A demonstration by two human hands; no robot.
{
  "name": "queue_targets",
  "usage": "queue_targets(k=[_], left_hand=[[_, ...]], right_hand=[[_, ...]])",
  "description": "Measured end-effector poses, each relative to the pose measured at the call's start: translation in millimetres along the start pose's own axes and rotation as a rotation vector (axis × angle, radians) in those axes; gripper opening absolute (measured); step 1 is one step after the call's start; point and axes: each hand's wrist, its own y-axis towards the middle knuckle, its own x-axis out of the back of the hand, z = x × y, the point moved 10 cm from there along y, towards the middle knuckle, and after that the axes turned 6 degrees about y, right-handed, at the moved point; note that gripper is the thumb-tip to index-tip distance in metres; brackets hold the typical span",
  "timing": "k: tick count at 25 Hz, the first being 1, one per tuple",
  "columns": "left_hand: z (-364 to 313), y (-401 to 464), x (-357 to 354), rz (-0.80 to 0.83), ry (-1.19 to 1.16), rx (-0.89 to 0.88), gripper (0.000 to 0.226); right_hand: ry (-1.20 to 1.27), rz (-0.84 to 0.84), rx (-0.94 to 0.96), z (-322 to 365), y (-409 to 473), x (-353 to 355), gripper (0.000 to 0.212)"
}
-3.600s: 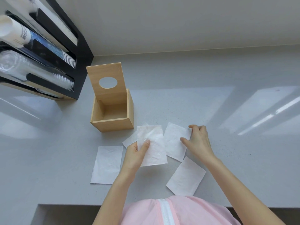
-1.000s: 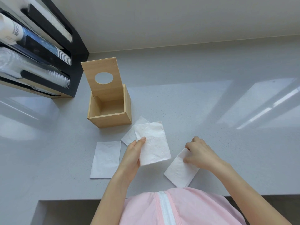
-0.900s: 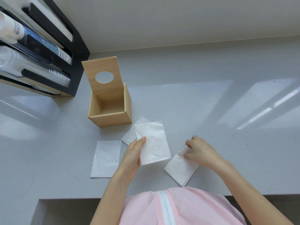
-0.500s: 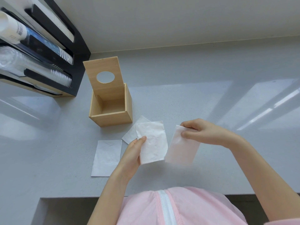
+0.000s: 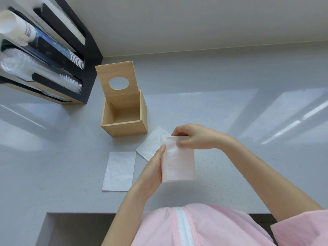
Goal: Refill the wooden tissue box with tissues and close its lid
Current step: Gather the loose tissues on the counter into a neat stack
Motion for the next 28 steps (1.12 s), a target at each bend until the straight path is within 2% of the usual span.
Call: queue_targets(k=[7,14,16,18,20,24,28], left_hand=[[5.3,-1.0,14.2,-0.062,0.093,-0.008,0.029],[6.8,-14.9,35.9,-0.127,0.074,-0.027,0.019],[5.1,-20.3,49.3,-0.154,0.055,-0.02,0.019],[1.3,-26.0,63.2,-0.19,0.023,-0.022,0.019],[-2.3,-31.6,79.2,-0.226,-0.014,-0.021,0.019],[-7.3,-43.0,108.7,-0.263,-0.047,-0.025,0.02],[-8.8,-50.5,131.2,-0.281,-0.053,-0.015,0.02]], right_hand=[[0.05,-0.058,0.005,-2.6,8.3,-8.7,0.029],[0.127,-0.093,0.008,8.2,16.0,-24.1,0.028],[0.191,-0.158,-0.014,8.8,22.4,-21.0,0.025],[0.21,-0.306,-0.066,0.1,27.1,-9.3,0.026],[0.125,-0.425,-0.152,-11.8,31.2,-3.3,0.03],[-0.051,-0.428,-0.376,-37.4,41.6,-23.8,0.05],[-0.087,-0.484,-0.484,-43.6,44.9,-30.7,0.049]])
